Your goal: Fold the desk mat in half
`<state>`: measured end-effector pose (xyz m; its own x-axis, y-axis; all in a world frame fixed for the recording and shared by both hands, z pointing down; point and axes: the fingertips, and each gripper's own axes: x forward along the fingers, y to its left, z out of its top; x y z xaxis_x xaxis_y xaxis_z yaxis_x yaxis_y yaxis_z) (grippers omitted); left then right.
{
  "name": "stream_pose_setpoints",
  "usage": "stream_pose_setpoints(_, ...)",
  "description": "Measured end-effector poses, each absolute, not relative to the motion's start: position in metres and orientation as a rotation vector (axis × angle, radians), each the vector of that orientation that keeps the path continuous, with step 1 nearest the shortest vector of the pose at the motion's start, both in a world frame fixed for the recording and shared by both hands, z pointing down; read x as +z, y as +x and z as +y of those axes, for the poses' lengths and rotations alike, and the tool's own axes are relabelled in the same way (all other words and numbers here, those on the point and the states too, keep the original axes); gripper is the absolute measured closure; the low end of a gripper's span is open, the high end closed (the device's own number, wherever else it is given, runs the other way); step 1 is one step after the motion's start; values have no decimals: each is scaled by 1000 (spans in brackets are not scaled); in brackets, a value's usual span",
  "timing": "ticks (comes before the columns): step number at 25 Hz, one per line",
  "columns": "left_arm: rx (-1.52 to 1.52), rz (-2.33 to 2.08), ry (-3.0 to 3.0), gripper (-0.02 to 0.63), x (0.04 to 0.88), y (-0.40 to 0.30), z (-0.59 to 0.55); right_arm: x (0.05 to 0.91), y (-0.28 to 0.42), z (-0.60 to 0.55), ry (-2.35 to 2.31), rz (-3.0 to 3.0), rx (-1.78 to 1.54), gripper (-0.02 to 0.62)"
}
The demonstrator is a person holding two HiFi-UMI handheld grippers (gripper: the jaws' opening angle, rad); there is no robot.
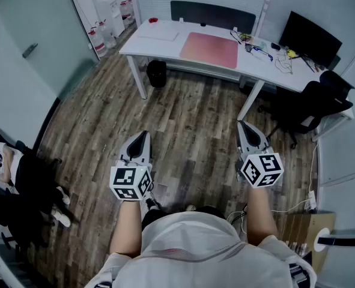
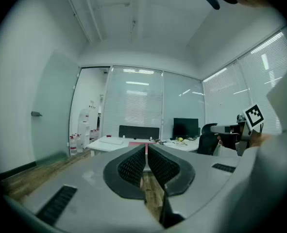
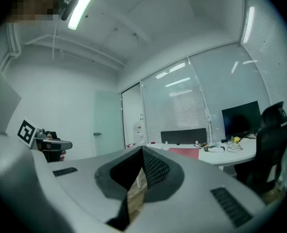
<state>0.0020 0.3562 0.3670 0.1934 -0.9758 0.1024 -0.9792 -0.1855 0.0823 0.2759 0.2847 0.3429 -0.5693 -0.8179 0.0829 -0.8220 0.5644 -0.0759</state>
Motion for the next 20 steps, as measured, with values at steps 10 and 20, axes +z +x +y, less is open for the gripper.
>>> stream_pose_setpoints(10,45,-1908,2335,580,366,4,346,349,275,274,1433,-2742,164,545)
stream_pose_setpoints(20,55,-1897,2319,580,370,6,340,348,278,266,1430,-2755,167,545)
